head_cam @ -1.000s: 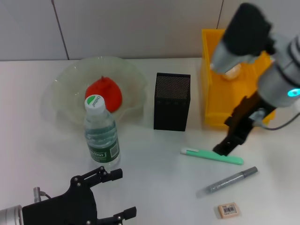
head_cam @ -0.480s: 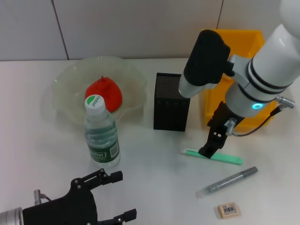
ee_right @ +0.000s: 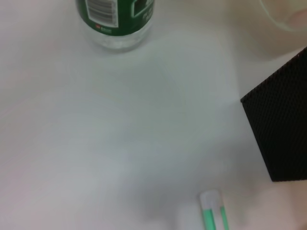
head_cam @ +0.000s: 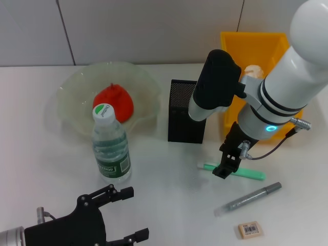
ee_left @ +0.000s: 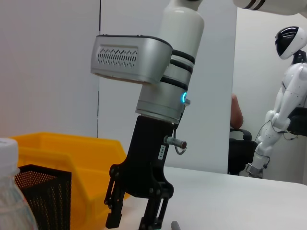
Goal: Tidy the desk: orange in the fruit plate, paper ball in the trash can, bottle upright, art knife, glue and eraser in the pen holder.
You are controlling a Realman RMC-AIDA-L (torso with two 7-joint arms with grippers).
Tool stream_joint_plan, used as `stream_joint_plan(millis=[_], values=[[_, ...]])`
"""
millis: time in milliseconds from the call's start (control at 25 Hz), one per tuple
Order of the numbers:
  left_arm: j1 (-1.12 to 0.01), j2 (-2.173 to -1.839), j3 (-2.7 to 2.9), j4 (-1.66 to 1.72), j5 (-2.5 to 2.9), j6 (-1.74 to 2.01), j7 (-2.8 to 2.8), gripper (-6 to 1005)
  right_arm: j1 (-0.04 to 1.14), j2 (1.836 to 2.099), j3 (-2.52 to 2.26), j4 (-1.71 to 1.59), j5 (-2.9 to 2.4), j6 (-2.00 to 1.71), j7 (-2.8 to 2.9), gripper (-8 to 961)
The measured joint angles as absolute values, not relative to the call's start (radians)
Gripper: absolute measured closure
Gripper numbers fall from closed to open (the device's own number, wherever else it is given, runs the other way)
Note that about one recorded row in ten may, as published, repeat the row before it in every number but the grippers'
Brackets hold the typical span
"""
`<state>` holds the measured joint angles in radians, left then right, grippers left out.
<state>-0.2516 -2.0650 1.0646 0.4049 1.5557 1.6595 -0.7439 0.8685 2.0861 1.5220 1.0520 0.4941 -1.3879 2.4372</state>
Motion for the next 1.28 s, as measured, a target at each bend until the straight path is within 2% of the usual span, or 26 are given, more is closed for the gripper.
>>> stream_joint_plan(millis=[200, 400, 1280], values=[[-0.252, -2.065, 1.065, 0.405, 1.556, 1.659, -0.745, 173, 0.869, 2.086, 1.52, 1.038, 0.505, -1.366, 2.435, 351], [-0.252, -2.065, 1.065, 0.405, 1.557, 1.659, -0.747, 172, 0.868, 2.088, 1.492, 1.016, 0.518, -1.335, 2.433, 457], [-0.252, -2.065, 1.065, 0.405, 1.557, 1.657, -0.75, 172, 0.867, 2.088, 1.465, 0.958, 0.516, -1.265, 2.408, 518]])
